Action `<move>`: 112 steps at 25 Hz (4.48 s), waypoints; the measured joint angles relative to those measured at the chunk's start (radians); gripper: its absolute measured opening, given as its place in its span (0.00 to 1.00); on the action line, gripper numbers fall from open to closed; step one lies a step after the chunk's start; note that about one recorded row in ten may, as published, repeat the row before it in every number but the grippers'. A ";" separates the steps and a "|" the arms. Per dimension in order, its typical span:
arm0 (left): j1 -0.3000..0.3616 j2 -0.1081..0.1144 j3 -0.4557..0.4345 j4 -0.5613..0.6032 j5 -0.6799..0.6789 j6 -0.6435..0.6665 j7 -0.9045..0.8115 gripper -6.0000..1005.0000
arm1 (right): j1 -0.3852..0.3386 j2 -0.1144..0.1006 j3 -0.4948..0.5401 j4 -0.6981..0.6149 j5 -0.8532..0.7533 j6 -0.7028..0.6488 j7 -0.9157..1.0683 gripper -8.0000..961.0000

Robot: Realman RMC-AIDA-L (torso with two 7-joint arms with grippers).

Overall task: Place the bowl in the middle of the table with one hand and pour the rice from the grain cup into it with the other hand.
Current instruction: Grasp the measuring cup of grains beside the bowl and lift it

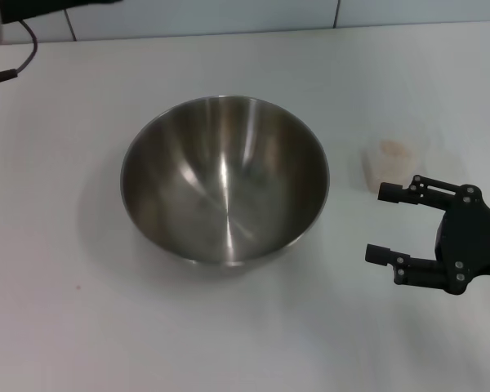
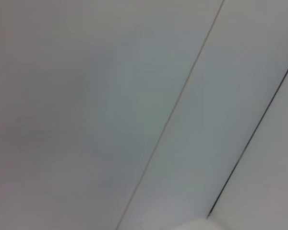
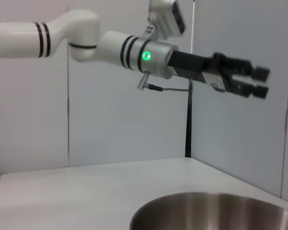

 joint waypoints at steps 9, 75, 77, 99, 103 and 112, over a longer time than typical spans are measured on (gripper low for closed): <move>0.116 0.002 -0.084 -0.146 -0.428 0.193 0.679 0.80 | 0.012 0.000 0.000 -0.001 0.000 0.009 0.000 0.78; 0.274 -0.003 -0.120 -0.144 0.023 0.488 0.758 0.80 | -0.009 0.003 0.516 0.469 0.101 0.230 -0.283 0.77; 0.273 -0.003 -0.118 -0.144 0.023 0.488 0.759 0.80 | 0.000 0.002 0.517 0.473 0.101 0.247 -0.284 0.77; 0.280 -0.001 -0.121 -0.132 0.017 0.500 0.759 0.80 | 0.090 0.002 0.516 0.527 0.101 0.378 -0.311 0.77; 0.280 -0.001 -0.123 -0.130 0.017 0.501 0.759 0.80 | 0.096 0.002 0.513 0.528 0.101 0.400 -0.311 0.77; 0.271 -0.001 -0.121 -0.129 0.017 0.501 0.759 0.80 | 0.102 0.003 0.512 0.538 0.100 0.435 -0.313 0.77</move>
